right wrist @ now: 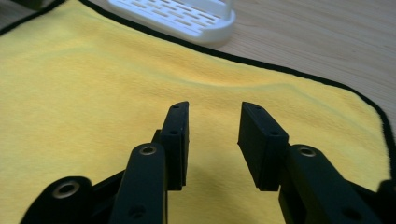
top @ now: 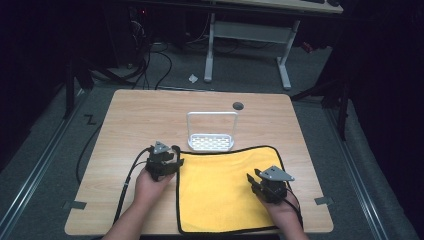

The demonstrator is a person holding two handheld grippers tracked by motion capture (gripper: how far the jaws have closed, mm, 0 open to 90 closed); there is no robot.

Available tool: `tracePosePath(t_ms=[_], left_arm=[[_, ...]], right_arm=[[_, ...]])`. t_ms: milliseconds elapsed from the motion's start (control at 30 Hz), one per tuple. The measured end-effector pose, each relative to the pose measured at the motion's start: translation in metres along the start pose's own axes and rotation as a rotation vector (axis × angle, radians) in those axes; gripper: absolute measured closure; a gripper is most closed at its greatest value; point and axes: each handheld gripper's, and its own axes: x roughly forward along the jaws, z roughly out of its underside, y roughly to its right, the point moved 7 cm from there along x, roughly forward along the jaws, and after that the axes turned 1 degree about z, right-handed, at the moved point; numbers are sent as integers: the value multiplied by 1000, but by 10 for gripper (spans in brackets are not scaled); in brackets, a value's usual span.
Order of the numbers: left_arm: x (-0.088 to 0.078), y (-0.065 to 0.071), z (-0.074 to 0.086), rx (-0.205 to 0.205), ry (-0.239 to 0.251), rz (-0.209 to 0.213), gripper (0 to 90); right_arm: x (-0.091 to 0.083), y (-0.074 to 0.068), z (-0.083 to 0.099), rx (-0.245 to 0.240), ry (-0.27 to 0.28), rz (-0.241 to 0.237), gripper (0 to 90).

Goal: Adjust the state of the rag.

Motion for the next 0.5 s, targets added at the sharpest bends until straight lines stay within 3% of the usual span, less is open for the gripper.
tracePosePath(t_ms=[133,200,400,500], left_arm=[[10,1,-1,21,-22,-16,425],[13,3,-3,11,-20,-7,399],[21,6,-6,16,-17,-65,381],[23,10,-6,70,-21,-101,432]], right_arm=[[-1,-19,-2,-30,10,-29,614],[0,-27,-2,-43,6,-41,595],[3,-50,-4,-84,4,-81,555],[3,-61,-6,-104,9,-101,539]])
